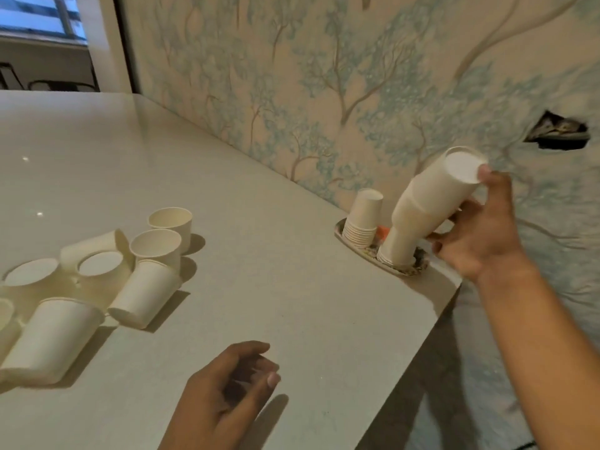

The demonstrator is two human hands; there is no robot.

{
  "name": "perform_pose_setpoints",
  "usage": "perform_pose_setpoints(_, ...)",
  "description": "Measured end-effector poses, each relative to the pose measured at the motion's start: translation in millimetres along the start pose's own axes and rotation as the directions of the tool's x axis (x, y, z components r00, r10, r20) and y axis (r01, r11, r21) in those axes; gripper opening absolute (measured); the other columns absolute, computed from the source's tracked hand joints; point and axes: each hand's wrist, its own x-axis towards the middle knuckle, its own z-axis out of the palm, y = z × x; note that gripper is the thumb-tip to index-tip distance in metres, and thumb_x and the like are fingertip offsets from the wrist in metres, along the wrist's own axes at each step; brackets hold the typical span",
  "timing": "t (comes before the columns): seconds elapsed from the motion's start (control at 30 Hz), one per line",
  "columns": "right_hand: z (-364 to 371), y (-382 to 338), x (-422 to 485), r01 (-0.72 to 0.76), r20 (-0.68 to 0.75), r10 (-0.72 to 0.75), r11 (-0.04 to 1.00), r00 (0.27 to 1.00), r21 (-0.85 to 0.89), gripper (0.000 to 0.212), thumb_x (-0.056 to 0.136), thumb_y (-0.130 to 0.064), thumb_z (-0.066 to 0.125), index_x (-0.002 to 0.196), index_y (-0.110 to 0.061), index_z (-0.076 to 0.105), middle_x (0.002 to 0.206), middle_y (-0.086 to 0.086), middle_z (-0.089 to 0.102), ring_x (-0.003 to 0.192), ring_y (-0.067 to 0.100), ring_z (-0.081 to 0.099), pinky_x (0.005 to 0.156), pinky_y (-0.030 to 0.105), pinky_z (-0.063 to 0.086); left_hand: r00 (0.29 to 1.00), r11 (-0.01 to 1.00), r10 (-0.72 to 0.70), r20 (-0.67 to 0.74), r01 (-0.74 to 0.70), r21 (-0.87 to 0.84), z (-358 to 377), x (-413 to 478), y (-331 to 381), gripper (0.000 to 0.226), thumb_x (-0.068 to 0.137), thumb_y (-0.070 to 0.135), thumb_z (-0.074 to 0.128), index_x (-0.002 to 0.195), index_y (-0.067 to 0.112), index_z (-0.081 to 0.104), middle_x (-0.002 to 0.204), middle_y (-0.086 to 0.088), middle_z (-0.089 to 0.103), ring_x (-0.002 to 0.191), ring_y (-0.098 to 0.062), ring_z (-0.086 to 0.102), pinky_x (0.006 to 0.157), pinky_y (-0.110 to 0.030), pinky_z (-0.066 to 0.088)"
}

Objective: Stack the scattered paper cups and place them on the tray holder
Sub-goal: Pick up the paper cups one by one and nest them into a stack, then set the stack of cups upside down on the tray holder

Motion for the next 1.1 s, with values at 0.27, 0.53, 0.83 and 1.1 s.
perform_pose_setpoints(0.27,-39.4,-9.8,62.6,-0.198,-0.052,0.204,0.976,0.978,0.093,0.088,0.058,-0.076,0.059,0.125,-0.018,0.060,0.129,0.010,0.060,0.114,0.037,0.061,0.092,0.051,0.046,1.000,0.999,-0.010,0.026,0.011,-0.033,-2.2,4.1,-8.9,0.036,0.070,0.043,0.070,0.100,0.026,0.072,0.088,0.004,0.079,0.083,-0.017,0.075,0.082,-0.032,0.060)
perform_pose_setpoints(0.53,-46.6,3.1,84.0,-0.325,-0.010,0.326,0.943,0.945,0.071,0.105,0.043,-0.081,0.068,0.126,-0.016,0.062,0.125,0.015,0.063,0.103,0.042,0.067,0.086,0.056,0.050,0.999,1.000,0.009,0.030,-0.008,-0.018,-2.9,4.8,-11.3,0.035,0.068,0.044,0.069,0.097,0.025,0.073,0.085,0.005,0.079,0.081,-0.015,0.075,0.074,-0.020,0.057)
perform_pose_setpoints(0.83,-34.3,0.6,89.6,-0.429,-0.133,0.408,0.874,0.903,-0.229,0.094,0.050,-0.085,0.058,0.115,-0.016,0.062,0.101,0.009,0.064,0.085,0.030,0.064,0.056,0.036,0.053,0.999,1.000,0.016,0.040,-0.015,-0.025,-3.5,6.8,-16.0,0.037,0.069,0.048,0.068,0.098,0.027,0.072,0.087,0.004,0.079,0.080,-0.012,0.076,0.066,-0.018,0.056)
perform_pose_setpoints(1.1,-32.5,16.3,102.1,-0.279,-0.293,0.191,0.912,0.937,-0.300,0.065,0.074,-0.070,0.050,0.104,-0.014,0.063,0.103,0.010,0.068,0.087,0.027,0.066,0.065,0.035,0.053,0.998,0.998,0.056,0.031,-0.055,-0.013,-3.7,7.2,-19.4,0.035,0.069,0.048,0.067,0.098,0.028,0.072,0.085,0.004,0.078,0.078,-0.012,0.076,0.065,-0.016,0.057)
